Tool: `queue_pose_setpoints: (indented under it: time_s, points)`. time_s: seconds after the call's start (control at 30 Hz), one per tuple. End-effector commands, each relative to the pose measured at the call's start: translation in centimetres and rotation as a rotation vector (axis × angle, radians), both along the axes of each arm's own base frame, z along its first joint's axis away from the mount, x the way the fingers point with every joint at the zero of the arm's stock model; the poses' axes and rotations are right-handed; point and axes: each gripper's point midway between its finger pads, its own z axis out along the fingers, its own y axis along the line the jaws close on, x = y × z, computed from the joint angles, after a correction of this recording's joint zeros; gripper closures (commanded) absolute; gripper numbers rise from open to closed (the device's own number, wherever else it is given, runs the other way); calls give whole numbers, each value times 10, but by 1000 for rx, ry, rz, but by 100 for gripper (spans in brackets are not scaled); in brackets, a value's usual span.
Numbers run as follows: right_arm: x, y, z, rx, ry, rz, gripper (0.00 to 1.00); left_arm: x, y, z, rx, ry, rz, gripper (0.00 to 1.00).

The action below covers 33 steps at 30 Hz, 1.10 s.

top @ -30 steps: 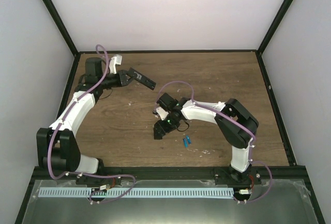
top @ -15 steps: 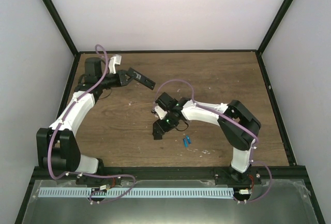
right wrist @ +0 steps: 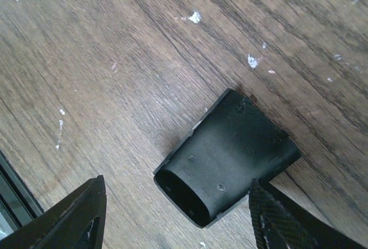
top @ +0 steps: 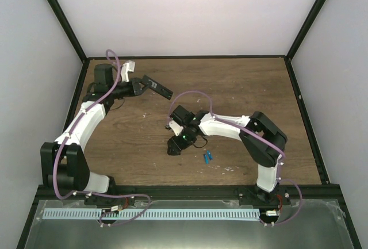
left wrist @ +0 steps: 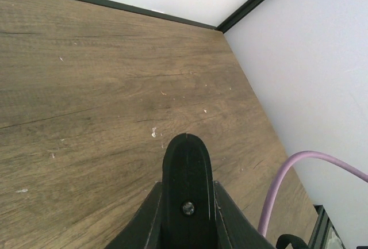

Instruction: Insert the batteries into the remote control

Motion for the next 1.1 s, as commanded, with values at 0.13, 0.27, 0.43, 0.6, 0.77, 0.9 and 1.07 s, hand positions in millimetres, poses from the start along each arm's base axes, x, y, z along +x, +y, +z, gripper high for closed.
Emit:
queue_pose_setpoints:
  time_s: [0.13,0.27,0.43,0.6,0.77,0.9,1.07]
  points:
    - [1,10,-3,10,2,30,39,1,1,4,-3,-21,-3,100]
    - [0,9,-8,0,8,35,39,3,1,4,-3,-21,-4,100]
    - [0,9,-13,-10,11,31,40,4,1,3,-6,-15,-7,100]
    - [3,6,-16,-34,-4,30,40,4,0,2,-7,-14,-9,100]
    - [8,5,0,-13,-65,38,40,5,1,1,-6,-11,-8,100]
    - [5,6,13,6,-86,55,40,4,1,0,-7,-11,-7,100]
    - [-6,7,13,5,-67,79,40,4,3,0,-7,-10,-4,100]
